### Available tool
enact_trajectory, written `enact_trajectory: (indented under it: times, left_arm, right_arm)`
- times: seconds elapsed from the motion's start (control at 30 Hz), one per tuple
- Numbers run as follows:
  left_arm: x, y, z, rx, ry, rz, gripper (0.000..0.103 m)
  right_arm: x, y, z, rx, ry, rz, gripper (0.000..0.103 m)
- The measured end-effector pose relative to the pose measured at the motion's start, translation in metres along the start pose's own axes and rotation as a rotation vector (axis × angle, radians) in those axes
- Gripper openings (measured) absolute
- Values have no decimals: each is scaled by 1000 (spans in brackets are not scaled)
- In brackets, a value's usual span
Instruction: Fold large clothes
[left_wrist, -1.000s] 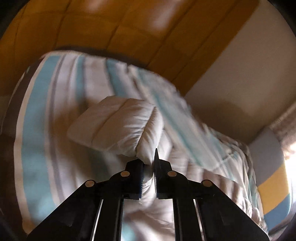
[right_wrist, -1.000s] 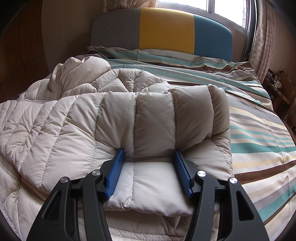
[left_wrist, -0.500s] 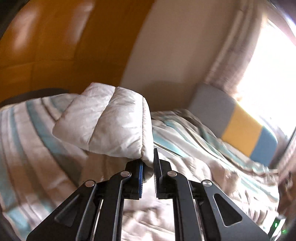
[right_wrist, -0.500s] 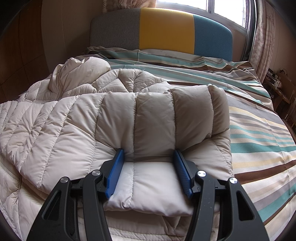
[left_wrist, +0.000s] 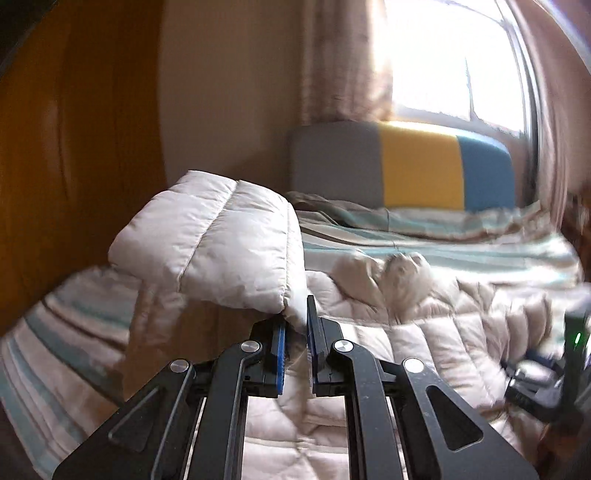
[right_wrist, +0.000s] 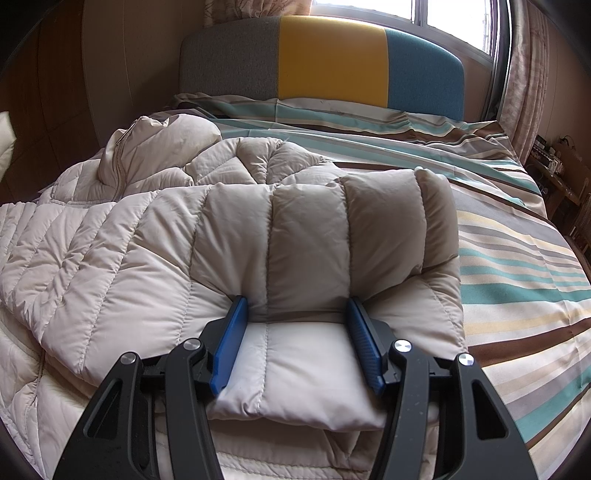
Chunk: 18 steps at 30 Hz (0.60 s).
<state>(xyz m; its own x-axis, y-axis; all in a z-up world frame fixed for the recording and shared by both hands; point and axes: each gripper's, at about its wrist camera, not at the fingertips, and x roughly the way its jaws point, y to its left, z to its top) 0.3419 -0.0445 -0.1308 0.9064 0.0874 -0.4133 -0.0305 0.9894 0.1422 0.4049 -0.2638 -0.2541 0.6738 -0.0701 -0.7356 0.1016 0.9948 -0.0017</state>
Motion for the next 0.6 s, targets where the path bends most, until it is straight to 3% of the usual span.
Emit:
enact_trajectory:
  times: [0.2,0.43,0.6]
  left_arm:
    - [14,-48,-13,124,52,-43,9]
    - [36,-94,-43,261,165,-221,9]
    - [49,-106,-60,297,232,-279,9]
  right_arm:
    - [1,-2,0,0,0,0,55]
    - [2,-2,1,5,0,5,55]
    - [2,-3,1,7,-1,8,55]
